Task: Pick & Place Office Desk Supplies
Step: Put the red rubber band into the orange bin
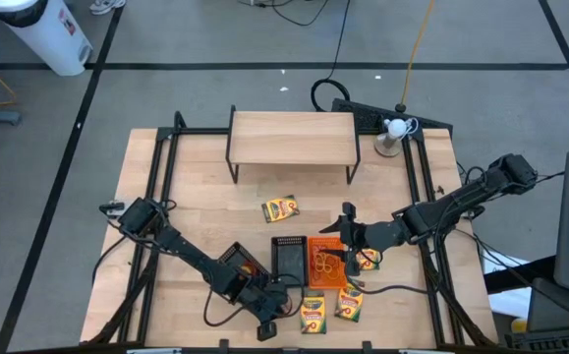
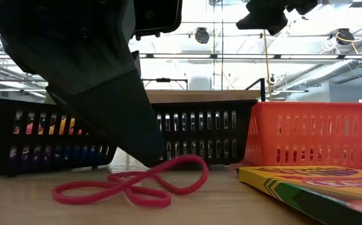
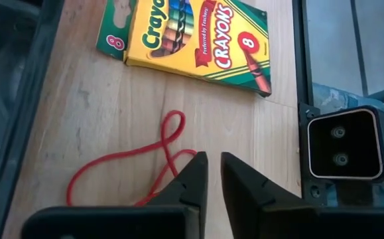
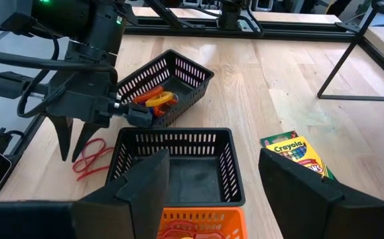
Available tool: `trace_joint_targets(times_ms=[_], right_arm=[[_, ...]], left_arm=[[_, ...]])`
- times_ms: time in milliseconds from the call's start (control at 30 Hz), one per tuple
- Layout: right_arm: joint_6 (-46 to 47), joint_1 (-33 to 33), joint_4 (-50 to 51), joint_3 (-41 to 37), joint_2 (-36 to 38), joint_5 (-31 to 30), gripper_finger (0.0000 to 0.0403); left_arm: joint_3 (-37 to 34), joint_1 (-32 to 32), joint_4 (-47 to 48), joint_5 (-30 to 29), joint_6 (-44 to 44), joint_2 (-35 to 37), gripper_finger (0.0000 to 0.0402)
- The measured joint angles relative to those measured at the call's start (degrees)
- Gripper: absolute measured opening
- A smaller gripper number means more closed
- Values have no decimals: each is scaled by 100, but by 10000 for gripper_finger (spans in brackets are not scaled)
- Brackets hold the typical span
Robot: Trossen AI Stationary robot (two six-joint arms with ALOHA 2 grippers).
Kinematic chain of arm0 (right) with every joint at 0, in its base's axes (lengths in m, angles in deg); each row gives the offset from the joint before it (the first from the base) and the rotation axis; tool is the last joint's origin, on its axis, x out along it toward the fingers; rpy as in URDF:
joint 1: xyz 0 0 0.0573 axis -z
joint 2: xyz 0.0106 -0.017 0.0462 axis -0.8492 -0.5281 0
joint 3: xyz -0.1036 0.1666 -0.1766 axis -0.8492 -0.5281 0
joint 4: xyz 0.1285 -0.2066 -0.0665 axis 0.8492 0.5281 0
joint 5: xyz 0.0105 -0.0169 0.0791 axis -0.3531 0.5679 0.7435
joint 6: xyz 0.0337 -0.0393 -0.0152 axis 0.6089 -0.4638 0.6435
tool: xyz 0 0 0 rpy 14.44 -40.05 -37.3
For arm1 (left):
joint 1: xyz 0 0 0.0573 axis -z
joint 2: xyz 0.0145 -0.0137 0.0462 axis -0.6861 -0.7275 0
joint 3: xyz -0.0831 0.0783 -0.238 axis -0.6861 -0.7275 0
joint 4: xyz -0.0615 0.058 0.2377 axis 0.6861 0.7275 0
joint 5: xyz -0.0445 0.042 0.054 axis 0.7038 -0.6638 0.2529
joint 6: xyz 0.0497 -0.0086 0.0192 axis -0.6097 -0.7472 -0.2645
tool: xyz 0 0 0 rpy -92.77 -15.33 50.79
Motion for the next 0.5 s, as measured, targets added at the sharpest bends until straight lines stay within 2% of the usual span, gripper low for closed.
trace_joint_targets(times_ms=[367, 500], right_arm=[[0, 0, 1, 0, 0, 0, 221], [0, 0, 1, 0, 0, 0, 221]], left_arm=[[0, 0, -26, -35, 268, 0, 126], [-4, 8, -487, -208, 143, 0, 152]])
